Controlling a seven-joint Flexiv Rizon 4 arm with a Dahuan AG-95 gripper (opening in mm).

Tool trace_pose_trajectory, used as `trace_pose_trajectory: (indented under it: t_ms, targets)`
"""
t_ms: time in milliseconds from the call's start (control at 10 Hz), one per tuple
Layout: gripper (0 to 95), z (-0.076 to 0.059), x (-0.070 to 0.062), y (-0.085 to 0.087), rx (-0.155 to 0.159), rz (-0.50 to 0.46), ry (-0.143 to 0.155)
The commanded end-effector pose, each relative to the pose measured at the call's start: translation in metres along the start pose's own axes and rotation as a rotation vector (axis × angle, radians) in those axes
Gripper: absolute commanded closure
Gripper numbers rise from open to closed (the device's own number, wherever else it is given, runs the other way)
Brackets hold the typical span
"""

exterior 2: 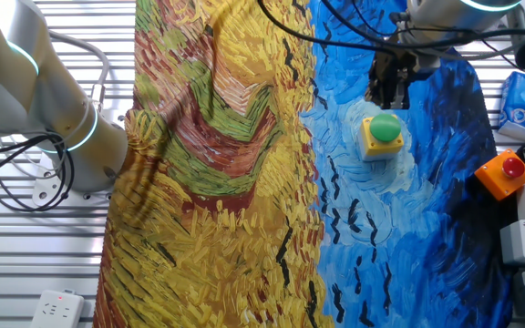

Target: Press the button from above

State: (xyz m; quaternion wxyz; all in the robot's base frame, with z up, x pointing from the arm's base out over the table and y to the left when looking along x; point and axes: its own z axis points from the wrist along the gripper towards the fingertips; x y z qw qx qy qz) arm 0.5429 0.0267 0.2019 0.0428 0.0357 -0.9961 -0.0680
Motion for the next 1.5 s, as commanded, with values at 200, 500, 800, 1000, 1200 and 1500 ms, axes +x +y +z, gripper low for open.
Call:
trace_pose_trajectory:
  t_ms: [200, 500, 800, 1000, 1200, 1500]
  targets:
    - [95.0, 0.0002, 0.0069, 0.0008, 0.015, 0.030, 0.004]
    - [95.0, -0.0006, 0.0113, 0.0017, 0.040, -0.018, -0.037]
    - [95.0, -0.0008, 0.0110, 0.0017, 0.016, -0.026, -0.076]
    - [95.0, -0.0010, 0.0111, 0.0018, 0.004, -0.032, -0.079]
    - [95.0, -0.0015, 0.0104, 0.0020, 0.006, -0.027, -0.078]
    - [95.0, -0.0028, 0.0090, 0.0024, 0.008, -0.027, -0.075]
